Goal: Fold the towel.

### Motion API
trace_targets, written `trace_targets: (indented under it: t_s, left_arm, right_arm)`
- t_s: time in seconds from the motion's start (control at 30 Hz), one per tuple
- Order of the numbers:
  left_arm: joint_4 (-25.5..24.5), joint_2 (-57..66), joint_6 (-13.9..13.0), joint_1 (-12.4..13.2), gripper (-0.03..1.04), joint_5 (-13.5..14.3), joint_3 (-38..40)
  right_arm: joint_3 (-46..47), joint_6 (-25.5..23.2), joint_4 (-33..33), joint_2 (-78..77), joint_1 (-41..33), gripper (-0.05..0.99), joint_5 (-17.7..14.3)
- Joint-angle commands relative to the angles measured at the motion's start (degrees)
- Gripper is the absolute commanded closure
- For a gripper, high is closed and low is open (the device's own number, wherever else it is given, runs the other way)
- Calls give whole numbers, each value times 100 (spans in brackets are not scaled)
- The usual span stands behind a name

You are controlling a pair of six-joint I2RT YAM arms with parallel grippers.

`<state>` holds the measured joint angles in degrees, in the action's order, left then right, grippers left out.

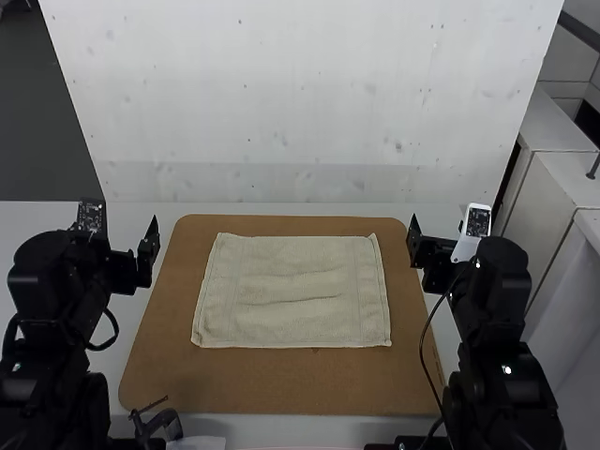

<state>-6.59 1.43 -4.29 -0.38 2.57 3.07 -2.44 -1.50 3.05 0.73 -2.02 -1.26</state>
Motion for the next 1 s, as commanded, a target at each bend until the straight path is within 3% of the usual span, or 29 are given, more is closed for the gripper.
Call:
trace_targets:
  t_s: [0.0, 0.4, 0.6, 0.73, 0.97]
  left_arm:
    - [263, -90, 438, 38, 3, -371, -61]
    - [255, -90, 482, 38, 3, -222, -61]
    - [158, -99, 473, 29, 3, -28, -61]
    - [-422, -134, 491, 29, 3, -283, 273]
    - [-633, 138, 517, 21, 3, -441, 765]
  right_arm:
    - [-99, 35, 47, -82, -44, -2, 108]
    - [-99, 18, 38, -73, -35, -3, 55]
    - [-99, 35, 73, -47, -61, -3, -331]
    - [-284, 35, 389, -12, -79, -3, -112]
    - [-908, 35, 126, 1553, -105, -3, 82]
